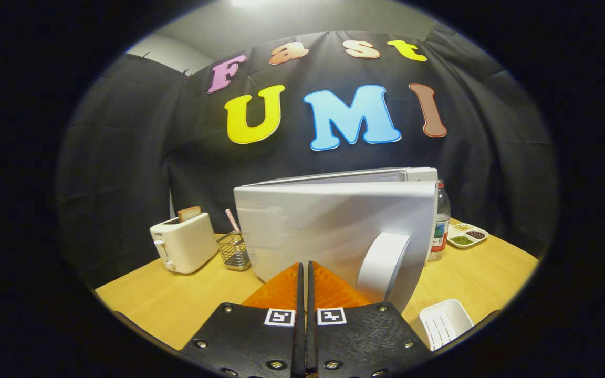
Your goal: Open the microwave, put the food inside, and close the microwave door.
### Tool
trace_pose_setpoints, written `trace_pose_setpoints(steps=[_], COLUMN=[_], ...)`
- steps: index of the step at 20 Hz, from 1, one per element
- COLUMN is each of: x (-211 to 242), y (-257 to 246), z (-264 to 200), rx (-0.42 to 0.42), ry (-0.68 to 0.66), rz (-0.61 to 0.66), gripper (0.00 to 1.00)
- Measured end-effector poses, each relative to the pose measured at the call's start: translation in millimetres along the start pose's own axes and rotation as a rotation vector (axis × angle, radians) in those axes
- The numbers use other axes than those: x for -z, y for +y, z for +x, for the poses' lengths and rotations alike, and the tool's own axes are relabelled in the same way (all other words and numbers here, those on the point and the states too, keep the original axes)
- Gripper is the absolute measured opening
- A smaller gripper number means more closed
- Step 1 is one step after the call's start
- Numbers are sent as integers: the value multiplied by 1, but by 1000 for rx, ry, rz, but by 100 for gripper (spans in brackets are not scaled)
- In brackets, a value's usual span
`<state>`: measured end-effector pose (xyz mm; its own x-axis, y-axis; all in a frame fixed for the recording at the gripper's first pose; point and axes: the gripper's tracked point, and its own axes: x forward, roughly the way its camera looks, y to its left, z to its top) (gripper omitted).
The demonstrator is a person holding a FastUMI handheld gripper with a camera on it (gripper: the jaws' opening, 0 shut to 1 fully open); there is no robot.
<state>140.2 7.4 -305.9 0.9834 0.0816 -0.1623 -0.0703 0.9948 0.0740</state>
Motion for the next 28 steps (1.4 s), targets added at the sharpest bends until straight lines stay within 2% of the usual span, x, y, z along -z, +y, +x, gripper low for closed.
trace_pose_setpoints(steps=[13,20,28], x=[-12,-6,-8], y=[-67,-77,-82], z=[82,114,141], rx=[166,197,215], ry=[24,50,57], rz=[-35,-7,-32], gripper=[1,1,3])
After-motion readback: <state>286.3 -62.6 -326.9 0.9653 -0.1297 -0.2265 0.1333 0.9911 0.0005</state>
